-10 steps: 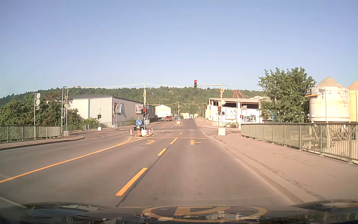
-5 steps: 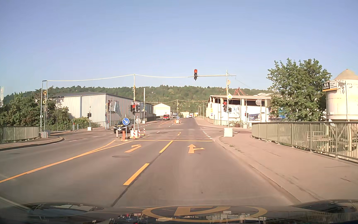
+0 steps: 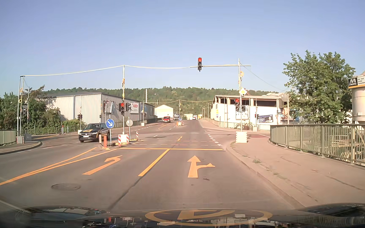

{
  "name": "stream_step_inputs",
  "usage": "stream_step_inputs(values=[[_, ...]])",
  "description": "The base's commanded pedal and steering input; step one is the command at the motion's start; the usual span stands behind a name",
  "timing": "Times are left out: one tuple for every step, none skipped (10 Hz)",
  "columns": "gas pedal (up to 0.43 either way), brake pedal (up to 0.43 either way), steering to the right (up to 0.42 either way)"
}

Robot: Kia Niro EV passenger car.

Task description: Follow the waypoints while adhering to traffic rules and regulations

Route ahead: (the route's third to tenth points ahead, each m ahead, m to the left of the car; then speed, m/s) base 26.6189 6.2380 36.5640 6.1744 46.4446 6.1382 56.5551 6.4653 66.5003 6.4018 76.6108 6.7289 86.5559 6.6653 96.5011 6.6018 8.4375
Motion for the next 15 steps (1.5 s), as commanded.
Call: stream_step_inputs(values=[[0.0, 0.329, 0.001], [0.0, 0.341, 0.001], [0.0, 0.341, 0.0], [0.0, 0.348, 0.0], [0.0, 0.36, -0.001], [0.0, 0.36, -0.003], [0.0, 0.36, -0.003], [0.0, 0.36, -0.004], [0.0, 0.366, -0.008], [0.0, 0.372, -0.012], [0.0, 0.372, -0.012], [0.0, 0.372, -0.013], [0.0, 0.372, -0.014], [0.0, 0.372, -0.014], [0.0, 0.372, -0.014]])
